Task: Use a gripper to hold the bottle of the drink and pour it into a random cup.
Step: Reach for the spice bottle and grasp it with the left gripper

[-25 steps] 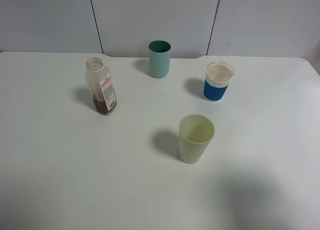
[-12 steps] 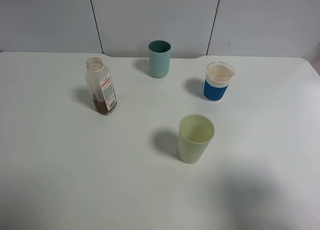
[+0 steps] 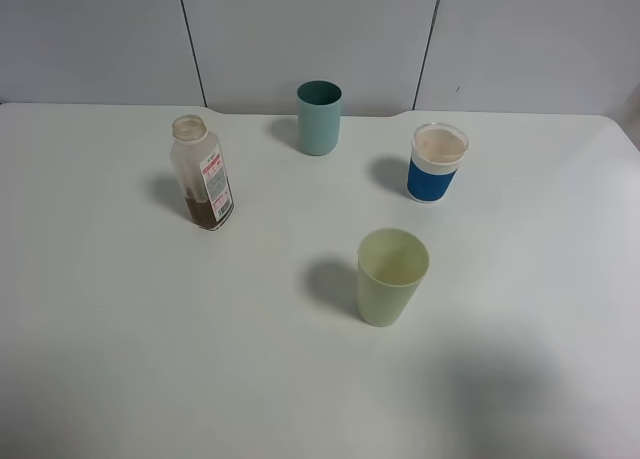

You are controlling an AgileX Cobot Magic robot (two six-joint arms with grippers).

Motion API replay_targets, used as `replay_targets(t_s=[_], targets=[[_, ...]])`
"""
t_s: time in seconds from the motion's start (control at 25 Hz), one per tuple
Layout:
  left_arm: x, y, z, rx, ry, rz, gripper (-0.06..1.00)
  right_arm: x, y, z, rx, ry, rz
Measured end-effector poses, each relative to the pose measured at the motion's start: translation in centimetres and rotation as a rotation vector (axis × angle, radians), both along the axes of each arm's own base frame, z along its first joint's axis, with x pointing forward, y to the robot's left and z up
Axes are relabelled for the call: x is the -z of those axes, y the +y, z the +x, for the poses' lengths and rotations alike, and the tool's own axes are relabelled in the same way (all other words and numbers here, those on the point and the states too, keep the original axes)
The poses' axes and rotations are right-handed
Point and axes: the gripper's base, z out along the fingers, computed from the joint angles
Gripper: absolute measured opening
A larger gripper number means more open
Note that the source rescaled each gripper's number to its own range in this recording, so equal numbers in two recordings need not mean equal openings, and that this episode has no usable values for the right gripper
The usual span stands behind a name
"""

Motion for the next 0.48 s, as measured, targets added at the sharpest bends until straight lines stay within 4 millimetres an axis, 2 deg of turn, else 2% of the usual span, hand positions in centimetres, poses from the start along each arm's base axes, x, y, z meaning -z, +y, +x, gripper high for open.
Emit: replay_targets(t_s=[0.48], targets=[[0.00,0.00,0.04,0.000,0.003,0.000,1.00,0.00,0.00,0.00,0.000,0.000,0.000]])
